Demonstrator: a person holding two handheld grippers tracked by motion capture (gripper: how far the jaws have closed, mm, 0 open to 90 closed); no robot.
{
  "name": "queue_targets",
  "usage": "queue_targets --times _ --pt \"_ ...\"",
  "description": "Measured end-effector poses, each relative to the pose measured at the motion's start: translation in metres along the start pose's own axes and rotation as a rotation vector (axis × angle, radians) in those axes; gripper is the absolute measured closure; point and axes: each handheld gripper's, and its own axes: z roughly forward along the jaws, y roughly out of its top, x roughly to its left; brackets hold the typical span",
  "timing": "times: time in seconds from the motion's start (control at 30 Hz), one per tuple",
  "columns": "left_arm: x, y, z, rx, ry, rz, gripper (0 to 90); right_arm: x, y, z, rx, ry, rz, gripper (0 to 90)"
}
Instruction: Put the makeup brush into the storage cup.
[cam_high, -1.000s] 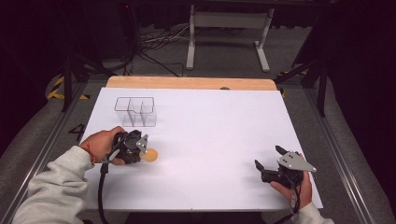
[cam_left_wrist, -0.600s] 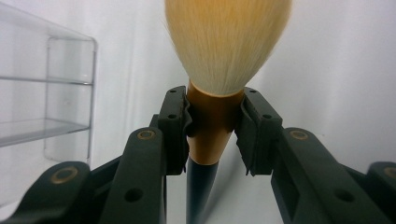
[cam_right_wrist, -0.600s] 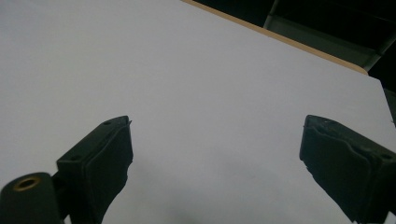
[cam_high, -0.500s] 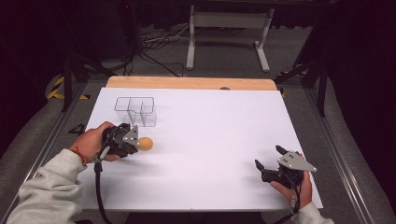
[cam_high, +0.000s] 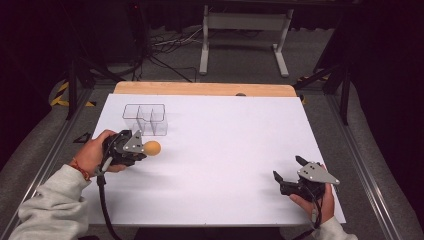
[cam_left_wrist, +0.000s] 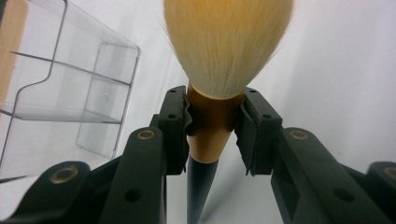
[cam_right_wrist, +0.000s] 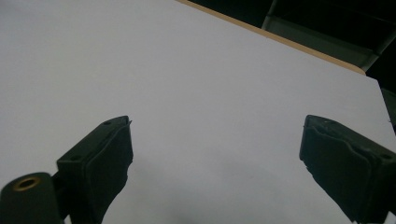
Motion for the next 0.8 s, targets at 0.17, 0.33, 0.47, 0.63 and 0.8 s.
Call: queue_targets --times 0.17,0.33,0.47,0.63,0.8 --pt "-0.002 -0.005 -0.004 -0.061 0.037 -0.05 66.2 0.0 0.0 0.0 0.001 0.001 0.002 10.3" --pt "-0.004 -0.009 -0.007 -0.098 0.07 -0.09 66.2 0.0 0.0 0.0 0.002 0.001 0.0 10.3" --pt "-0.005 -0.012 -0.008 -0.132 0.079 -0.111 66.2 -0.001 0.0 0.0 0.002 0.0 0.001 10.3" --pt "-0.008 -0.018 -0.011 -0.198 0.091 -0.131 66.2 0.0 0.0 0.0 0.0 0.0 -0.001 10.3" --pt "-0.011 -0.022 -0.013 -0.237 0.112 -0.168 66.3 0.0 0.0 0.0 0.0 0.0 -0.001 10.3"
